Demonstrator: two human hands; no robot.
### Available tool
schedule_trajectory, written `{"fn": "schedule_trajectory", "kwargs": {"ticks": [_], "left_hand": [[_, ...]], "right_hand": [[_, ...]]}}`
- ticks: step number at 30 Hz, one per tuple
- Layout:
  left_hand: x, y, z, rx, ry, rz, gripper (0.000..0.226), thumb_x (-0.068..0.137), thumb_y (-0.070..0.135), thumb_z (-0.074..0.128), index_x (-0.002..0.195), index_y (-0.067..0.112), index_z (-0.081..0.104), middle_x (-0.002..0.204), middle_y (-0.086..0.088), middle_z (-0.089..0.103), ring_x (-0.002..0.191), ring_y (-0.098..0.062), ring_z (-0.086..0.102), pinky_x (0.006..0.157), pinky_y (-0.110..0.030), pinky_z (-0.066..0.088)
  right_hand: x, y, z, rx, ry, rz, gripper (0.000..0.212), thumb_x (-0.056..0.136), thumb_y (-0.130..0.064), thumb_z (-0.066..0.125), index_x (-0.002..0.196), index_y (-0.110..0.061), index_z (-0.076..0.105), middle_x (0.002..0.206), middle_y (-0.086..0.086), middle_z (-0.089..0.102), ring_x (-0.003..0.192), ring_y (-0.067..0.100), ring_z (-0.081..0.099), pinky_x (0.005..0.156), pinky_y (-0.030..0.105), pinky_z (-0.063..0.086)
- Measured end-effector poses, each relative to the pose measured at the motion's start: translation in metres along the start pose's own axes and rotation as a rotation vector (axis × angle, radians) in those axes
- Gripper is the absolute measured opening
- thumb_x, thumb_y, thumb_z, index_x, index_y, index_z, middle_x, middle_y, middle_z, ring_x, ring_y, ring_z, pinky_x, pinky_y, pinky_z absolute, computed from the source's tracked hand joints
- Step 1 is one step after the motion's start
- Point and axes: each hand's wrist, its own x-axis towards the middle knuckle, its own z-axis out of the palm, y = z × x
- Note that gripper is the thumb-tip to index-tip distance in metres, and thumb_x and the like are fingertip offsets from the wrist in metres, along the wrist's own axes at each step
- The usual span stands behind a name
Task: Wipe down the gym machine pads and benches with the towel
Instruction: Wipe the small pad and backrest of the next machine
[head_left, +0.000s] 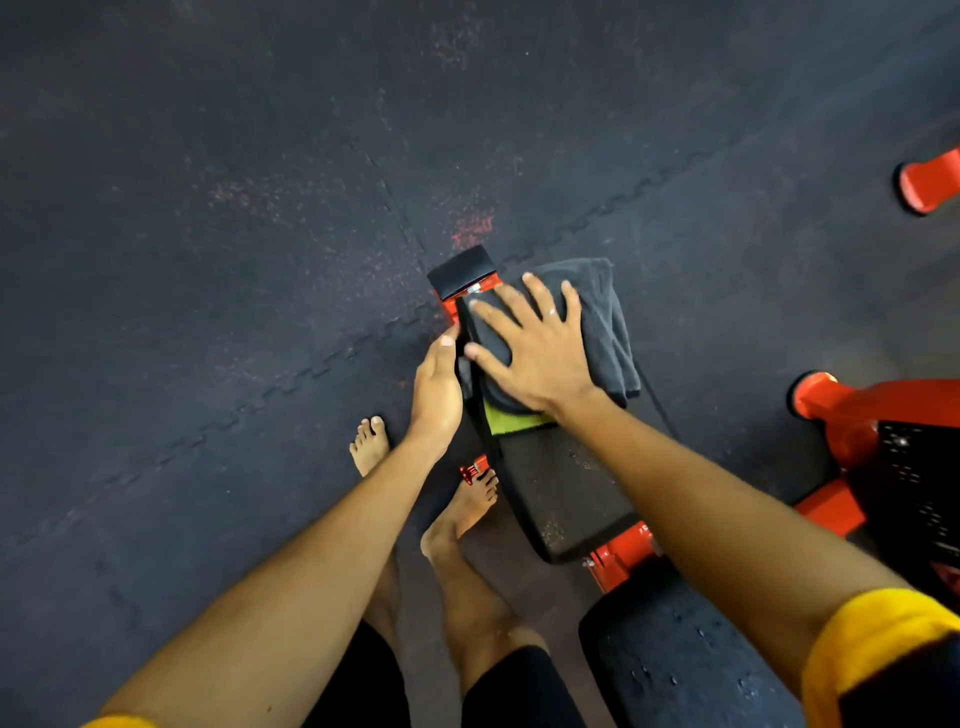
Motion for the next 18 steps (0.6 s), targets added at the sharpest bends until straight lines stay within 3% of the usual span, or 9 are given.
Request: {"fn": "schedule_trajectory", "kwargs": {"ticks": [2,4,8,10,12,14,16,18], "left_hand": [[0.001,0.0,-0.002,0.098,0.004,0.049,0.043,0.11,0.032,0.033,0.143,0.02,0.058,0.146,0.004,0.057,0.137,-0.01,0.049,0.121,-0.039,0.033],[0.001,0.001,-0.002,0.167,0.009,0.069,0.042,0.111,0.028,0.032,0.145,0.02,0.056,0.149,0.004,0.054,0.139,-0.01,0.046,0.122,-0.036,0.031],[0.004,0.007,0.0,0.245,-0.007,0.093,0.041,0.112,0.023,0.032,0.145,0.02,0.055,0.15,0.006,0.052,0.139,-0.006,0.043,0.121,-0.03,0.03],[0.008,0.006,0.001,0.253,-0.019,0.086,0.04,0.112,0.024,0.033,0.146,0.021,0.054,0.151,0.006,0.051,0.139,-0.006,0.043,0.121,-0.03,0.03],[0.012,0.004,0.003,0.281,-0.016,0.103,0.04,0.112,0.024,0.033,0.146,0.02,0.054,0.151,0.004,0.051,0.139,-0.008,0.043,0.121,-0.033,0.031],[0.015,0.003,0.007,0.315,-0.014,0.135,0.039,0.112,0.021,0.034,0.146,0.016,0.053,0.151,0.001,0.051,0.139,-0.012,0.044,0.121,-0.034,0.031],[0.019,0.003,0.01,0.345,-0.013,0.17,0.039,0.112,0.019,0.034,0.145,0.014,0.054,0.149,-0.001,0.052,0.138,-0.014,0.046,0.119,-0.032,0.033],[0.022,0.003,0.009,0.377,-0.026,0.207,0.039,0.112,0.02,0.034,0.144,0.014,0.055,0.146,0.0,0.055,0.135,-0.012,0.048,0.116,-0.029,0.034]], "right_hand": [[0.027,0.006,-0.007,-0.035,-0.022,0.077,0.063,0.099,-0.076,0.031,0.129,-0.034,0.068,0.133,-0.002,0.065,0.13,0.031,0.051,0.112,0.06,0.027],[0.036,0.018,-0.012,-0.044,-0.015,0.123,0.064,0.097,-0.078,0.031,0.121,-0.033,0.07,0.124,-0.003,0.068,0.122,0.029,0.055,0.108,0.057,0.031],[0.007,0.035,-0.013,0.055,0.004,0.412,0.067,0.095,-0.08,0.031,0.14,-0.036,0.055,0.15,-0.004,0.051,0.138,0.034,0.044,0.106,0.057,0.037],[-0.003,0.02,-0.01,0.127,-0.002,0.585,0.069,0.096,-0.077,0.029,0.15,-0.037,0.046,0.162,-0.002,0.037,0.147,0.038,0.032,0.114,0.062,0.029],[-0.007,0.001,-0.006,0.084,0.005,0.517,0.07,0.098,-0.075,0.027,0.153,-0.036,0.045,0.166,-0.001,0.033,0.154,0.04,0.021,0.12,0.065,0.016],[-0.003,0.0,-0.004,0.036,0.013,0.26,0.068,0.099,-0.074,0.029,0.149,-0.034,0.052,0.161,-0.002,0.042,0.155,0.037,0.023,0.121,0.065,0.012],[0.009,0.013,-0.005,0.015,0.023,0.051,0.065,0.098,-0.074,0.036,0.14,-0.032,0.062,0.149,-0.002,0.056,0.148,0.033,0.037,0.12,0.063,0.019],[0.025,0.025,-0.01,0.027,0.032,0.095,0.066,0.094,-0.08,0.039,0.13,-0.033,0.068,0.135,-0.005,0.064,0.135,0.032,0.05,0.111,0.058,0.031]]}}
